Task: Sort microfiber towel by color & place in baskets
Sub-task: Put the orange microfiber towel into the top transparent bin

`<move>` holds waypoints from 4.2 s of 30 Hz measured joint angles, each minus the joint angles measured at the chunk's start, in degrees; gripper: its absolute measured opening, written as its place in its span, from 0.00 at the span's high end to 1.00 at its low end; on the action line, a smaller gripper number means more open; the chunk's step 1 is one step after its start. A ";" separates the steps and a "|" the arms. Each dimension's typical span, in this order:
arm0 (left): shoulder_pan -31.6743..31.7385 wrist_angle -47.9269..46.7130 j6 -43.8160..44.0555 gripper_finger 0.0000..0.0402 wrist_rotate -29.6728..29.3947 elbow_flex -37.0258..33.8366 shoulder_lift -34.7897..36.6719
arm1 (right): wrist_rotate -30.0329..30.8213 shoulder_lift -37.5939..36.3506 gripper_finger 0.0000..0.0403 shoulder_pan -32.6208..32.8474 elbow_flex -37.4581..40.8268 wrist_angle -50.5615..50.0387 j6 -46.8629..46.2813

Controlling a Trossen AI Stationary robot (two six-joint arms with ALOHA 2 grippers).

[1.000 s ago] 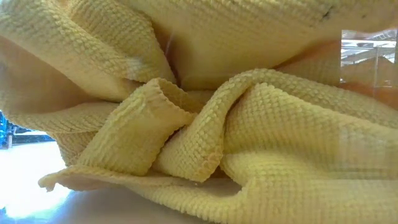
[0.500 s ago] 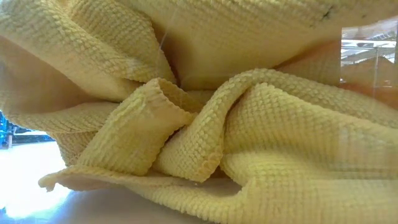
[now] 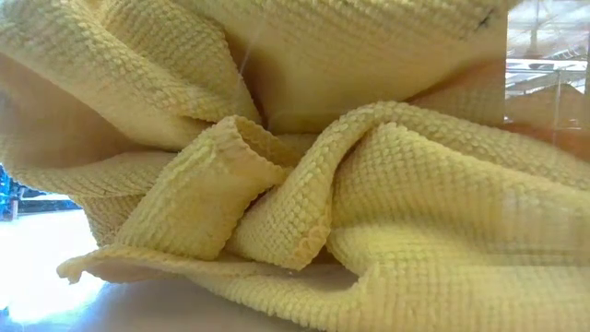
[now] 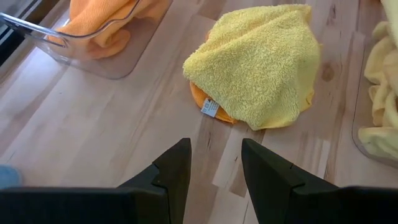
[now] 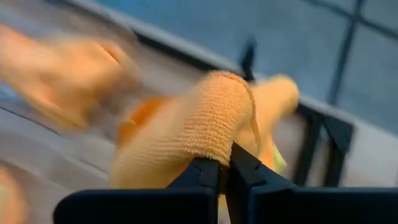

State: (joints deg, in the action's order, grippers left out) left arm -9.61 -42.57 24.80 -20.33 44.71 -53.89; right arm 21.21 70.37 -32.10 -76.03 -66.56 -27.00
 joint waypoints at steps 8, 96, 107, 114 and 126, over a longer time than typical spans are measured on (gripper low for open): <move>0.00 0.00 0.00 0.68 -1.01 0.00 0.00 | 0.24 8.57 1.00 6.69 -17.67 7.17 1.91; -0.02 0.43 0.55 0.68 -0.67 0.04 -0.02 | -22.61 64.86 0.64 5.84 -39.07 18.24 -12.03; -0.01 0.43 0.44 0.68 -0.66 0.04 -0.02 | -20.56 54.83 0.64 6.33 -39.08 16.01 -11.23; 0.00 0.42 0.44 0.68 -0.66 0.04 -0.02 | -15.38 55.11 0.64 5.26 -39.15 15.82 -8.60; -0.02 0.37 0.46 0.68 -0.68 0.04 -0.02 | -14.88 59.65 0.74 3.18 -39.06 13.03 -4.25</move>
State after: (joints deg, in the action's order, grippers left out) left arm -9.62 -42.19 25.26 -21.01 44.75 -53.91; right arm 6.33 130.02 -28.93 -115.09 -53.53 -31.25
